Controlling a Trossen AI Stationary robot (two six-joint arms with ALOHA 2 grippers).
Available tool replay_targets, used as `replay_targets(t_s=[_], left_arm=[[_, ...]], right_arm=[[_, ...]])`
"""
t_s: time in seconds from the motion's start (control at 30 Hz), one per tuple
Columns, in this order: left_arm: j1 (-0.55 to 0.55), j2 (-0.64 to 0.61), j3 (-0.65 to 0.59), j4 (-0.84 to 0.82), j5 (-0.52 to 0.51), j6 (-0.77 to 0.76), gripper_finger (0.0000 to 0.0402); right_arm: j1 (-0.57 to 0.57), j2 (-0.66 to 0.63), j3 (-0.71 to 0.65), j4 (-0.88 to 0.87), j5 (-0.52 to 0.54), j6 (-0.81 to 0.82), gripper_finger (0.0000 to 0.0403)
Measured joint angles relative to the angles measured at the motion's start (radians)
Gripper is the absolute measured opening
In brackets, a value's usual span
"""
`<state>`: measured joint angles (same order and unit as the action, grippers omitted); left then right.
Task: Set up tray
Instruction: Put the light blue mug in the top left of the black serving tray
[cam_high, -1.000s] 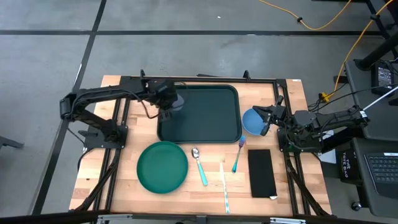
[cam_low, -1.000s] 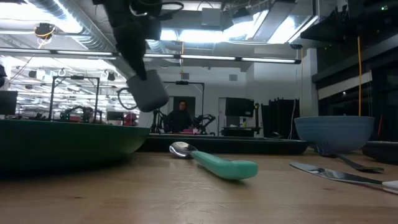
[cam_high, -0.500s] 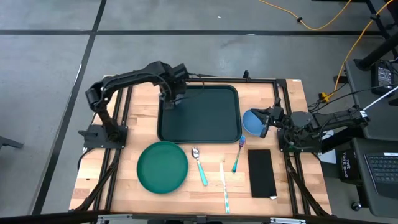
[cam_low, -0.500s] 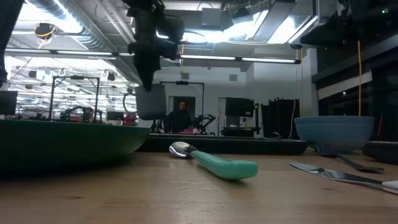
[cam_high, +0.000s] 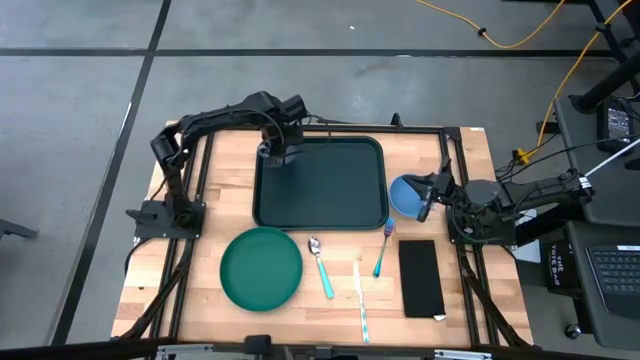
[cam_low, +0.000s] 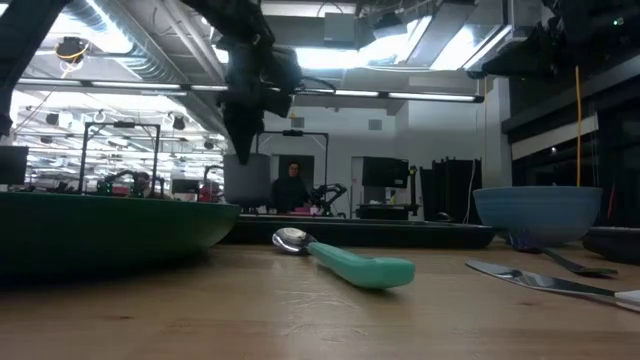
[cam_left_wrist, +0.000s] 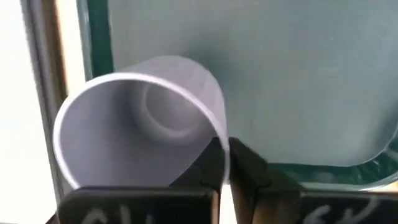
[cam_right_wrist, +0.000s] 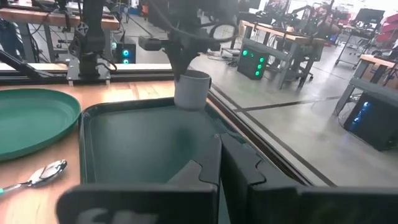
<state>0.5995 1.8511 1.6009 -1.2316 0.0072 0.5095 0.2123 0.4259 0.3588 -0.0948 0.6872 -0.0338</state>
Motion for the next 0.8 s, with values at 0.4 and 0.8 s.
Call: replay_targets(t_s=[0.4,0.8], left_arm=[[0.004,0.036,-0.001,0.036,-0.045,0.071,0.0002],[0.02,0.086,-0.001,0.056,-0.061,0.097,0.0002]], right_arm=[[0.0,0.0,0.0,-0.008,0.0,0.005,0.001],[0.0,-0.001,-0.025,-0.006,0.001,0.002,0.001]])
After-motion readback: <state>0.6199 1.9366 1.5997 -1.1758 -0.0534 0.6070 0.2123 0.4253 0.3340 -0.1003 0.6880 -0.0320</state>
